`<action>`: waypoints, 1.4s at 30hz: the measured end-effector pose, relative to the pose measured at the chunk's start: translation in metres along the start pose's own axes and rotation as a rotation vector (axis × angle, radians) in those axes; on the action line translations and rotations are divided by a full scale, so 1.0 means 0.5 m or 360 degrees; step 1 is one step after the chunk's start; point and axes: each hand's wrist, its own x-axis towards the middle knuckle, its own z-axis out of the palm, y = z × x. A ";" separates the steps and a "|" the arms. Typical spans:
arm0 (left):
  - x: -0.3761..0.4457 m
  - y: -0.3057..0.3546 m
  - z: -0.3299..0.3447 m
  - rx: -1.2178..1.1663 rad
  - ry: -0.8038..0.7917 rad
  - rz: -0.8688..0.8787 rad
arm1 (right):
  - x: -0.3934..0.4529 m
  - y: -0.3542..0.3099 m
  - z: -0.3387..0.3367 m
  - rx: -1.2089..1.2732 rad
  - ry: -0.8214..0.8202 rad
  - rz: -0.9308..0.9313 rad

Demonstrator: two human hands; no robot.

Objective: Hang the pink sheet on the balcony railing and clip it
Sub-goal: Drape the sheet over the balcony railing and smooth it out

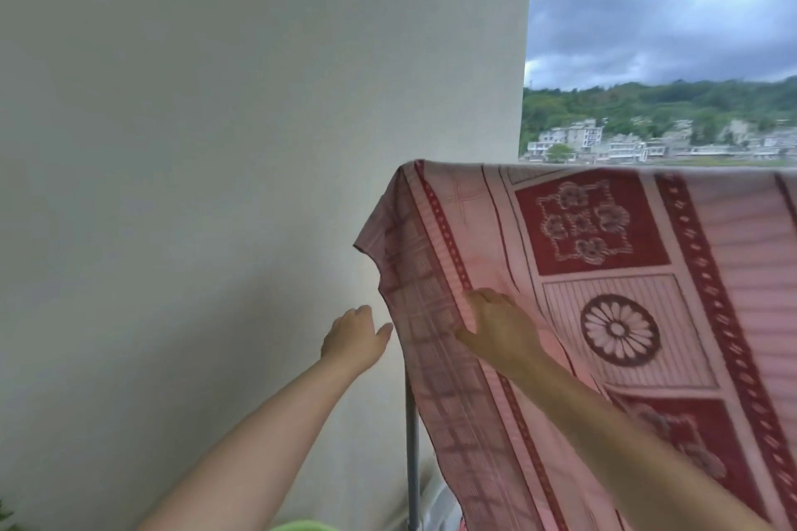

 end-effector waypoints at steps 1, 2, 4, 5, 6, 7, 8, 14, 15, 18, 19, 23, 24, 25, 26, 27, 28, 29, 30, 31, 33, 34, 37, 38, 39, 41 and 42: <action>0.042 -0.003 -0.002 -0.0083 0.0030 0.0009 | 0.034 -0.006 0.016 -0.0009 -0.0005 0.0034; 0.083 -0.005 -0.003 -0.0181 0.0066 0.0013 | 0.065 -0.014 0.032 -0.0028 0.0024 0.0073; 0.160 -0.010 -0.006 -0.0400 0.0184 -0.0007 | 0.122 -0.024 0.063 -0.0128 0.0269 0.0060; 0.194 -0.012 -0.006 -0.0517 0.0268 -0.0017 | 0.150 -0.027 0.075 -0.0204 0.0407 0.0033; 0.224 -0.013 -0.008 -0.0647 0.0357 -0.0005 | 0.174 -0.032 0.083 -0.0301 0.0503 0.0033; 0.248 -0.012 -0.012 -0.0775 0.0434 0.0037 | 0.197 -0.037 0.089 -0.0400 0.0622 0.0030; 0.268 -0.011 -0.018 -0.0876 0.0501 0.0102 | 0.217 -0.044 0.088 -0.0463 0.0687 0.0018; 0.370 -0.031 -0.101 -0.1057 0.0747 0.0607 | 0.326 -0.057 -0.022 -0.0850 0.1294 0.0003; 0.388 -0.030 -0.122 -0.1079 0.0779 0.0683 | 0.337 -0.058 -0.054 -0.0895 0.1285 0.0002; 0.440 0.003 -0.186 -0.1137 0.0961 0.0915 | 0.348 -0.063 -0.121 -0.0957 0.1162 -0.0130; 0.459 0.022 -0.208 -0.1159 0.1014 0.0994 | 0.352 -0.064 -0.136 -0.0931 0.1099 -0.0162; 0.542 0.103 -0.269 -0.1215 0.0971 0.1087 | 0.372 -0.077 -0.198 -0.0887 0.0720 -0.0096; 0.561 0.122 -0.277 -0.1198 0.0968 0.1106 | 0.394 -0.068 -0.220 -0.0972 0.0706 0.0035; 0.581 0.143 -0.286 -0.1196 0.0987 0.1113 | 0.420 -0.054 -0.248 -0.0963 0.0757 0.0188; 0.603 0.165 -0.298 -0.1216 0.1000 0.1076 | 0.449 -0.038 -0.280 -0.0931 0.0820 0.0344; 0.625 0.190 -0.312 -0.1251 0.1007 0.0990 | 0.478 -0.017 -0.314 -0.0871 0.0899 0.0501; 0.648 0.215 -0.325 -0.1283 0.0985 0.0871 | 0.503 0.002 -0.351 -0.0802 0.0989 0.0647; 0.671 0.240 -0.335 -0.1303 0.0945 0.0774 | 0.526 0.024 -0.388 -0.0735 0.1081 0.0759; 0.688 0.265 -0.342 -0.1301 0.0892 0.0713 | 0.545 0.047 -0.420 -0.0703 0.1144 0.0843; 0.699 0.289 -0.342 -0.1257 0.0805 0.0691 | 0.559 0.068 -0.442 -0.0688 0.1136 0.0908; 0.705 0.331 -0.322 -0.1077 0.0496 0.0789 | 0.571 0.092 -0.447 -0.0721 0.0763 0.0910; 0.698 0.344 -0.301 -0.0981 0.0274 0.0865 | 0.566 0.097 -0.430 -0.0729 0.0397 0.0916; 0.640 0.341 -0.246 -0.0735 -0.0591 0.0845 | 0.523 0.092 -0.361 -0.0353 -0.0667 0.1212; 0.623 0.333 -0.235 -0.0586 -0.0787 0.0833 | 0.500 0.083 -0.344 -0.0211 -0.0864 0.1219; 0.613 0.325 -0.228 -0.0361 -0.0862 0.0889 | 0.479 0.065 -0.338 -0.0144 -0.0935 0.1131; 0.588 0.305 -0.232 -0.0125 -0.0669 0.1004 | 0.439 0.029 -0.341 -0.0057 -0.0752 0.0808; 0.573 0.293 -0.238 -0.0220 -0.0588 0.1033 | 0.418 0.009 -0.344 -0.0022 -0.0599 0.0631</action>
